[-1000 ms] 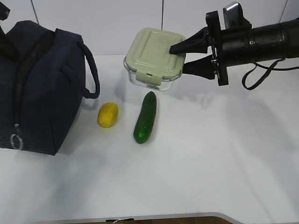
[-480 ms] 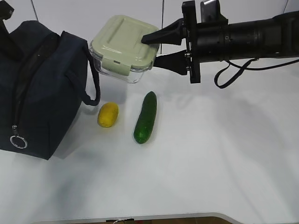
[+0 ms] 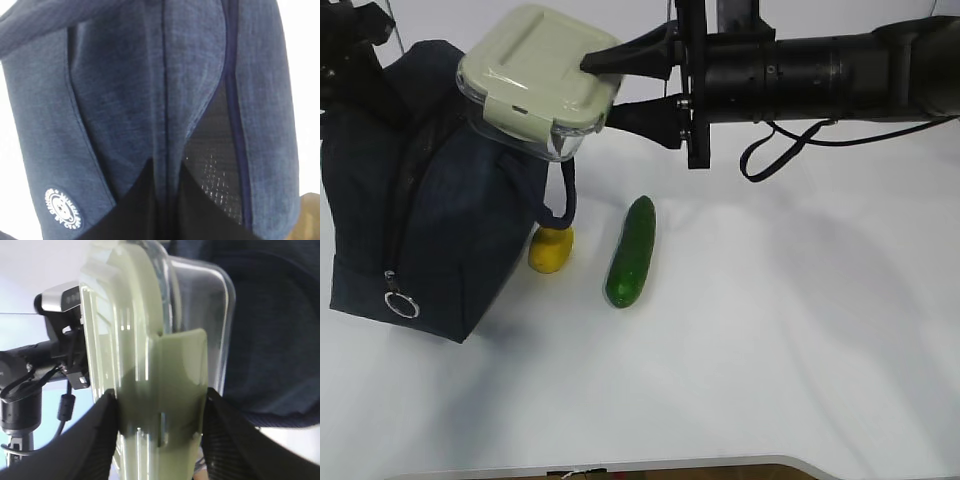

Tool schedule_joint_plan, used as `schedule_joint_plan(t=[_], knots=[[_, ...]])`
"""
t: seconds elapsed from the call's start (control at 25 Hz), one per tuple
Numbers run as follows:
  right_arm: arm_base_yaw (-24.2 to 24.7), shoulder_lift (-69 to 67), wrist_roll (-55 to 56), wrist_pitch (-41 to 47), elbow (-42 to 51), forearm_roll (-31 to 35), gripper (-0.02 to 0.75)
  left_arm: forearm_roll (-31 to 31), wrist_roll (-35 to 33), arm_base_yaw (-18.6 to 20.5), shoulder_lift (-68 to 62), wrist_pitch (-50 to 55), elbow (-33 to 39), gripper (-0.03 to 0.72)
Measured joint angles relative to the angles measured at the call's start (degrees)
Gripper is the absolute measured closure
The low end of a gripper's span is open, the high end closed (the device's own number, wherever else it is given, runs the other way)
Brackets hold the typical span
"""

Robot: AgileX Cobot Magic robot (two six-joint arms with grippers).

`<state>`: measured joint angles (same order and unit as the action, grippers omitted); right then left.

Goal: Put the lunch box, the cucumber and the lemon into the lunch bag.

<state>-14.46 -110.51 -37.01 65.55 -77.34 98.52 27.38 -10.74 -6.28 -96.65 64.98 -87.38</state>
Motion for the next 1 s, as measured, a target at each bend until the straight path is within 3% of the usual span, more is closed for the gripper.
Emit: schedule_joint_plan(t=[0.64,1.0], knots=[[-2.65,-5.09,-0.33,0.22,-5.73,-0.76,0.36,1.13,0.0,-0.6,0.0,-0.51,0.0,0.689],[-2.65,-10.8,-0.33,0.02,-5.73,-0.8,0.36,5.85,-1.86,-0.6,0.0,-1.66,0.0,0.689]])
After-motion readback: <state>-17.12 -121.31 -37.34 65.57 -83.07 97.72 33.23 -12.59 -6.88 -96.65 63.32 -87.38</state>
